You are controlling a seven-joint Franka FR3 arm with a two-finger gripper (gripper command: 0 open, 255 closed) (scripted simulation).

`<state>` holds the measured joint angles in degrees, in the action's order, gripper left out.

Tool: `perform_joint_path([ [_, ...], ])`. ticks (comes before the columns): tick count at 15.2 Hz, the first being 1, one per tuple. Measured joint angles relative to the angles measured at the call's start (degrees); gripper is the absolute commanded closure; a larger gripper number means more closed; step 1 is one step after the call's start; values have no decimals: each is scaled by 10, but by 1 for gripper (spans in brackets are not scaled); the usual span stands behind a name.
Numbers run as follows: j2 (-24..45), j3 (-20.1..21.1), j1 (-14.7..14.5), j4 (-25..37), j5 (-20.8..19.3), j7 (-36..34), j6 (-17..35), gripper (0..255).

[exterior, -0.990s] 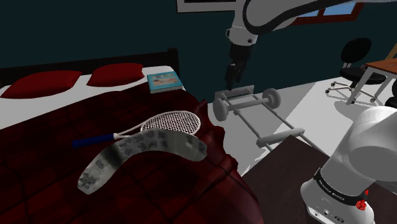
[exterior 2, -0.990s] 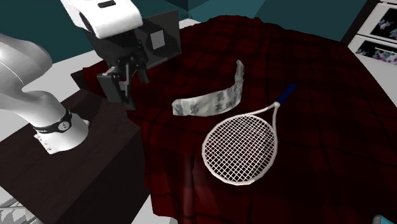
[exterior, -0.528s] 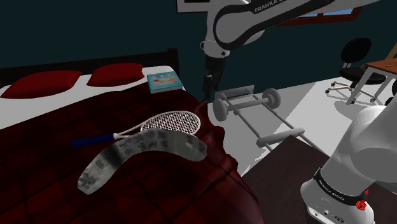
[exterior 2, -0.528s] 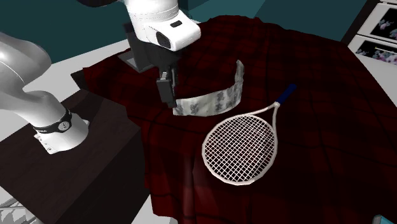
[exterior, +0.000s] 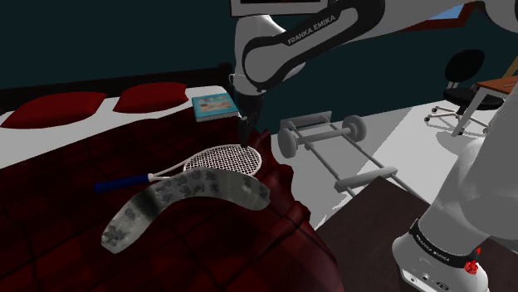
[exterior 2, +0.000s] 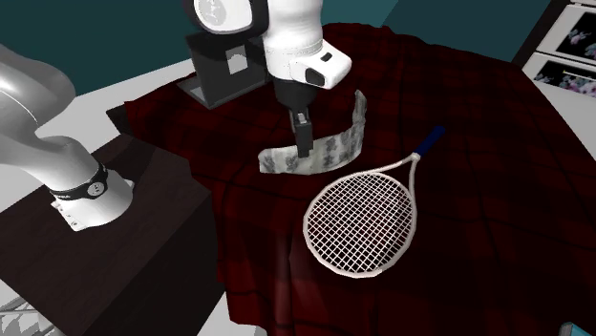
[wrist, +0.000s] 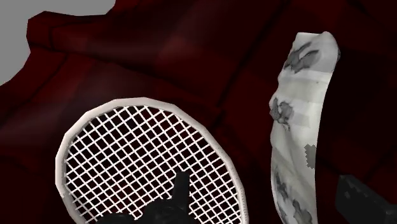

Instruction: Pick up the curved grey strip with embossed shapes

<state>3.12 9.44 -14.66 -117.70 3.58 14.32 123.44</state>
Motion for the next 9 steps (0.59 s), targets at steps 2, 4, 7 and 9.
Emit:
perform_joint_path([
  [2,39,8,-9,32,-5,4,6,0],
  [4,74,17,-21,62,-12,3,10,0],
  [7,129,28,-37,115,-23,7,10,0],
  [9,162,34,-48,146,-31,10,11,0],
])
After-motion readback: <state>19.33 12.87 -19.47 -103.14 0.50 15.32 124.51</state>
